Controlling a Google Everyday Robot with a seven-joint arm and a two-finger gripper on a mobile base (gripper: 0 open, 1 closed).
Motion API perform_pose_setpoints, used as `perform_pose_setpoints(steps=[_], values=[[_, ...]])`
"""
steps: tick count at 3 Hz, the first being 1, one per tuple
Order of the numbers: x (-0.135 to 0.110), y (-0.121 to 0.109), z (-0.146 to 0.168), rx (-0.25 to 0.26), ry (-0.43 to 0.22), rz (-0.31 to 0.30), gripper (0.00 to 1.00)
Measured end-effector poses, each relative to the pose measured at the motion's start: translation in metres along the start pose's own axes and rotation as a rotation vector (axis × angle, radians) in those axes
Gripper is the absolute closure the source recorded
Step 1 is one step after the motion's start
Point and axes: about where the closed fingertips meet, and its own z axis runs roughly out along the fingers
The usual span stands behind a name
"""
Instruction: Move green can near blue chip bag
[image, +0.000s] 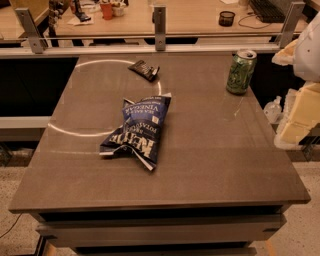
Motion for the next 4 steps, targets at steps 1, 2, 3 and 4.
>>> perform_pose_setpoints(steps=[1,2,3,4], values=[[0.000,0.000,0.000,0.000,0.000,0.000,0.00],[0.001,-0.002,-0.003,0.016,-0.016,0.019,0.00],[0.015,-0.009,-0.001,0.058,-0.083,0.159,0.00],[0.049,-0.018,0.000,0.129,-0.227,0.399,0.00]])
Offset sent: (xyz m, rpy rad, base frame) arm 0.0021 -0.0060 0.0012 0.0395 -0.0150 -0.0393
